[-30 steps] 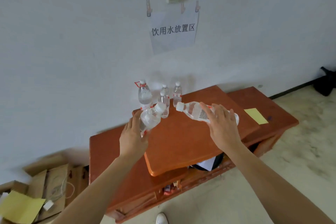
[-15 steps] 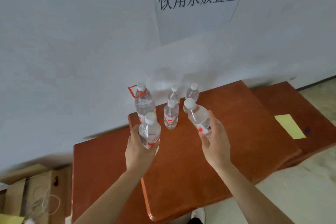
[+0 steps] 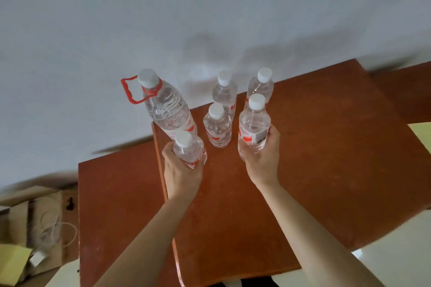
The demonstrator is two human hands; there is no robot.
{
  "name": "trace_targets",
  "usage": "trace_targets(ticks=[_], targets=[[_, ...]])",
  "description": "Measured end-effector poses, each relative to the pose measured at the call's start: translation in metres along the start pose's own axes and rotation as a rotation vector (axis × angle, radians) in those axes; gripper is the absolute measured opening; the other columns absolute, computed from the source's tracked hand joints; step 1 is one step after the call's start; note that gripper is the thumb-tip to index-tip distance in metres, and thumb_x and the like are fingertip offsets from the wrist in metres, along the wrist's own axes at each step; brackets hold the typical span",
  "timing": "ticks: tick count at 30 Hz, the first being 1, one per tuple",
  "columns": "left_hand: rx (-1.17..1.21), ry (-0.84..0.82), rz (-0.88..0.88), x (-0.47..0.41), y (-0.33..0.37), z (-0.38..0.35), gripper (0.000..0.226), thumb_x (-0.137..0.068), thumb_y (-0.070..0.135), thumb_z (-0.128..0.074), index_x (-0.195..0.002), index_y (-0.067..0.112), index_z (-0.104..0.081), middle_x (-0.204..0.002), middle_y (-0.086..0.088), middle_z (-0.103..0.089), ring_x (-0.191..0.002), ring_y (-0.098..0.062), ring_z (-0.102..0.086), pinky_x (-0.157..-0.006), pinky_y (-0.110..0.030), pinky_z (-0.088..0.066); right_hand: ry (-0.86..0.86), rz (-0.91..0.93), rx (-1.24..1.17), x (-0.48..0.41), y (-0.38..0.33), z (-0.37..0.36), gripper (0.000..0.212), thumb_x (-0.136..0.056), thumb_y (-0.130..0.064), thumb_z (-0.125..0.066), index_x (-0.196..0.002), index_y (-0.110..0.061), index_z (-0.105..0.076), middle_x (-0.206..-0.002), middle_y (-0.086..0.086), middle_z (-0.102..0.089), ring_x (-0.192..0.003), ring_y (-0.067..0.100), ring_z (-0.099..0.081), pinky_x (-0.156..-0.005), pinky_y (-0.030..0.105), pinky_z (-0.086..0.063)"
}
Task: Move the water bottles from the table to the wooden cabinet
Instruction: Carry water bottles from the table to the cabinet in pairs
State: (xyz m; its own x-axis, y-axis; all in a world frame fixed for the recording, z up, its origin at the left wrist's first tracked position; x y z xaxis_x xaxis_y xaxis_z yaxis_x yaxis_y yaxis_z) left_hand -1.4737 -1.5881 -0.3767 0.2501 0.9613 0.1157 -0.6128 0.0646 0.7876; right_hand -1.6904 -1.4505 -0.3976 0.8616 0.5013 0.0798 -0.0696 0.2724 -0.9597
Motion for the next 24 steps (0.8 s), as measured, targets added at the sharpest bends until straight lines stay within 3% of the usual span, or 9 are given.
trace_targets(ticks=[3, 8, 16, 21, 24], targets=[[-0.029, 0.023, -0.027, -0.002, -0.005, 0.001, 0.080, -0.076, 0.023, -0.086, -0.126, 0.036, -0.025, -0.119, 0.005, -0.047, -0.107, -0.021, -0.054, -0.086, -0.042, -0.051, 0.010, 0.037, -0.037, -0.021, -0.003, -0.009, 0.074, -0.086, -0.029, -0.083, -0.143, -0.017, -0.038, -0.131, 0.000, -0.061, -0.118, 0.017, -0.064, -0.098, 0.046, -0.056], [-0.072, 0.026, -0.036, -0.004, -0.007, 0.000, 0.083, -0.075, 0.027, -0.088, -0.127, 0.039, -0.025, -0.126, -0.001, -0.051, -0.115, -0.028, -0.056, -0.091, -0.050, -0.053, -0.051, 0.056, 0.026, -0.036, 0.011, -0.013, 0.077, -0.088, -0.030, -0.082, -0.144, -0.012, -0.033, -0.135, -0.003, -0.058, -0.123, 0.011, -0.061, -0.102, 0.043, -0.055], [-0.072, 0.043, -0.060, -0.003, -0.011, -0.005, 0.086, -0.076, 0.029, -0.086, -0.137, 0.031, -0.026, -0.131, -0.004, -0.052, -0.116, -0.022, -0.053, -0.093, -0.043, -0.051, -0.149, 0.072, 0.170, -0.040, 0.020, -0.018, 0.081, -0.092, -0.036, -0.076, -0.152, -0.019, -0.024, -0.146, -0.003, -0.052, -0.131, 0.011, -0.055, -0.108, 0.037, -0.050], [-0.134, -0.072, 0.055, 0.008, -0.022, -0.011, 0.084, -0.083, 0.048, -0.075, -0.146, 0.021, -0.025, -0.146, -0.004, -0.048, -0.130, -0.027, -0.050, -0.101, -0.049, -0.048, -0.267, -0.008, 0.477, -0.007, 0.031, -0.005, 0.089, -0.094, -0.043, -0.068, -0.160, -0.017, -0.014, -0.165, 0.006, -0.025, -0.151, 0.022, -0.029, -0.120, 0.043, -0.033], [-0.206, -0.115, -0.008, 0.024, -0.011, 0.007, 0.085, -0.091, 0.056, -0.060, -0.156, 0.023, -0.015, -0.162, 0.000, -0.028, -0.148, -0.021, -0.029, -0.115, -0.048, -0.035, -0.245, 0.057, 0.666, 0.024, 0.019, 0.016, 0.082, -0.101, -0.048, -0.053, -0.161, -0.015, -0.008, -0.168, 0.013, -0.017, -0.153, 0.029, -0.023, -0.120, 0.050, -0.033]])
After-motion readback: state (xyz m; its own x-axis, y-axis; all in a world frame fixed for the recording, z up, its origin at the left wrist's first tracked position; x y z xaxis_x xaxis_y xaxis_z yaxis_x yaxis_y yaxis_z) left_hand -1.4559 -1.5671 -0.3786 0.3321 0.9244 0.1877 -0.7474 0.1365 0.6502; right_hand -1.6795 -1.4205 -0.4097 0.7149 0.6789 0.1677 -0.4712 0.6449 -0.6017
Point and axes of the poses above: each hand's wrist, its own x-axis away from the middle knuckle, its own z-axis out of the back of the hand, y = z × x, the point moved 9 cm from there along -x, towards the middle knuckle
